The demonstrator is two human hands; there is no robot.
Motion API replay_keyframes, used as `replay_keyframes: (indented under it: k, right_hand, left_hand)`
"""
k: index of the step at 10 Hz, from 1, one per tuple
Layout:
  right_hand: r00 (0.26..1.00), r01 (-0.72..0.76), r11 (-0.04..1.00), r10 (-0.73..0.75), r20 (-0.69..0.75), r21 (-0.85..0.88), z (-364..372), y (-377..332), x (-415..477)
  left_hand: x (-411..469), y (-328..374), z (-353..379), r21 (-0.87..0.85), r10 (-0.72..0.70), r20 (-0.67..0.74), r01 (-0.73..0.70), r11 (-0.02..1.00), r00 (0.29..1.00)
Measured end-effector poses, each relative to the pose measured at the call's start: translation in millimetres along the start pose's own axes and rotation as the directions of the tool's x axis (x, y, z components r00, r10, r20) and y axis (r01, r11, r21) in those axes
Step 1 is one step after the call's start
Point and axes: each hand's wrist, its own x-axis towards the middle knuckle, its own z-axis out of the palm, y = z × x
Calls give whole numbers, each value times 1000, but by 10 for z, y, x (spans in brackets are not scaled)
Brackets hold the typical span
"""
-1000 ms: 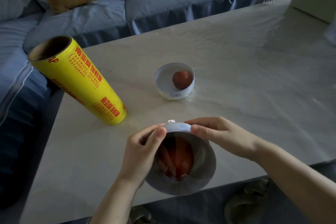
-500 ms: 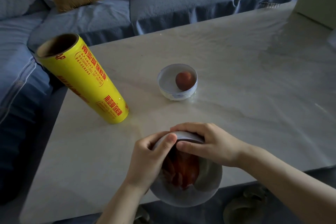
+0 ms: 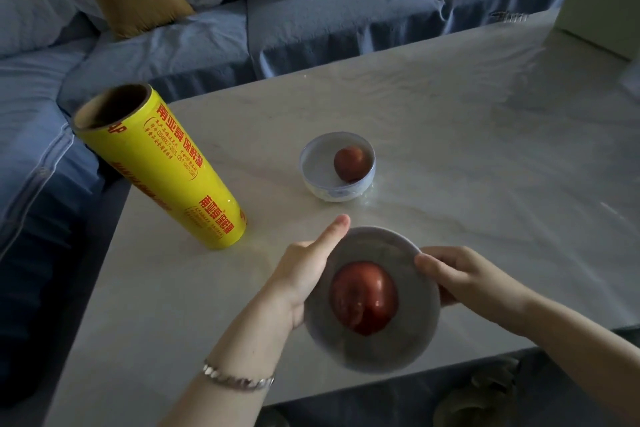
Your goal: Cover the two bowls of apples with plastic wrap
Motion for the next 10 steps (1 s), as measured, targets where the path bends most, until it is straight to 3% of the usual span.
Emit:
replay_keyframes:
  k: [1, 2, 4, 7, 8, 10]
  right_hand:
    - [994, -48, 984, 64, -90, 169, -48, 75, -43]
    - [970, -58, 932, 137, -201, 358, -103, 121, -66]
    - [824, 47, 886, 227, -520, 462, -284, 179, 249]
    - [692, 107, 840, 322, -647, 532, -356, 213, 784]
    - [670, 71, 871, 319, -670, 486, -356, 258, 790]
    - [668, -239, 962, 261, -697, 131, -519, 250, 605]
  left_hand:
    - [148, 138, 19, -8, -64, 98, 65, 998, 993]
    - [229, 189, -25, 70, -57, -3, 57, 996, 998]
    - [98, -66, -105, 146, -38, -59, 46, 988, 998]
    - [-46, -341, -254, 258, 1, -136, 35, 965, 991]
    - [-61, -324, -262, 265, 16, -135, 20, 964, 991]
    - [-84, -257, -221, 297, 54, -116, -17, 955, 992]
